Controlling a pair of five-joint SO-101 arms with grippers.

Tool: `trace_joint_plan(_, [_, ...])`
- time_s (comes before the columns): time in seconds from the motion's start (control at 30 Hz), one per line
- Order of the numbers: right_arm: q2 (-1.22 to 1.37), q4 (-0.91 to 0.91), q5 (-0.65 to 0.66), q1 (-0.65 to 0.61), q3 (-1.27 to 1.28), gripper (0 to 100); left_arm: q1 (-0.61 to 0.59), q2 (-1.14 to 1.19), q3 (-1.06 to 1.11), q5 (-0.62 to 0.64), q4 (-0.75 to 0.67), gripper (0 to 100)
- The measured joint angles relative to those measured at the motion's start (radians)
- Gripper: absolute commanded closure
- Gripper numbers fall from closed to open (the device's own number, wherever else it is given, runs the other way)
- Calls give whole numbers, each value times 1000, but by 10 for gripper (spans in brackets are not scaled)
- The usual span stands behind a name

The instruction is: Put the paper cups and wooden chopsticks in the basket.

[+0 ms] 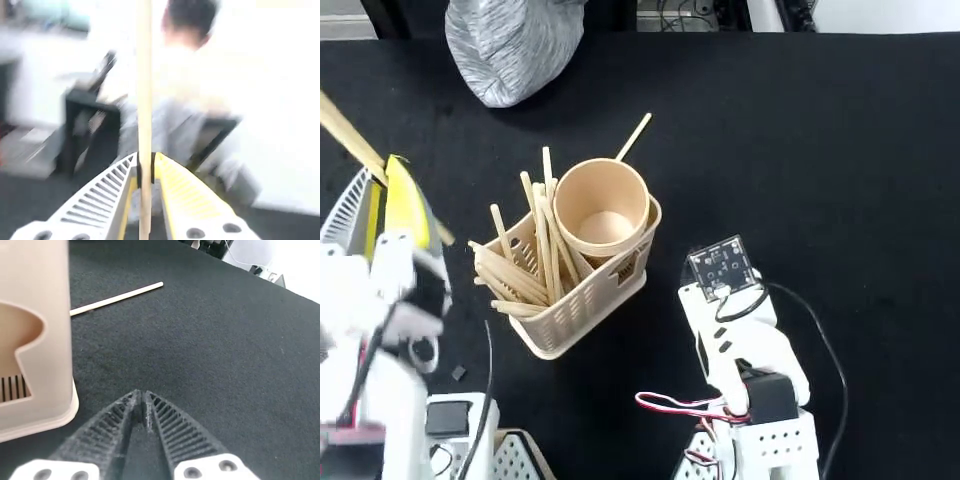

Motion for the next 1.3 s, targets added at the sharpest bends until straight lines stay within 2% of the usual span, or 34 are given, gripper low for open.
trace_joint_plan(0.23, [0, 0, 0, 0, 0, 986, 212, -117, -25, 11, -57, 971])
trace_joint_plan(0.37, [0, 0, 0, 0, 0, 986, 267, -124, 51, 11, -66, 971])
trace_joint_plan(0.8, [0, 0, 0, 0, 0, 986, 284, -124, 305, 11, -92, 970])
trace_joint_plan(0.97, [0, 0, 0, 0, 0, 986, 284, -129, 308, 11, -29, 966])
trace_joint_plan(1.17, [0, 0, 0, 0, 0, 986, 285, -129, 318, 12, 38, 825])
trace_joint_plan(1.3, [0, 0, 0, 0, 0, 986, 285, -129, 318, 11, 63, 809])
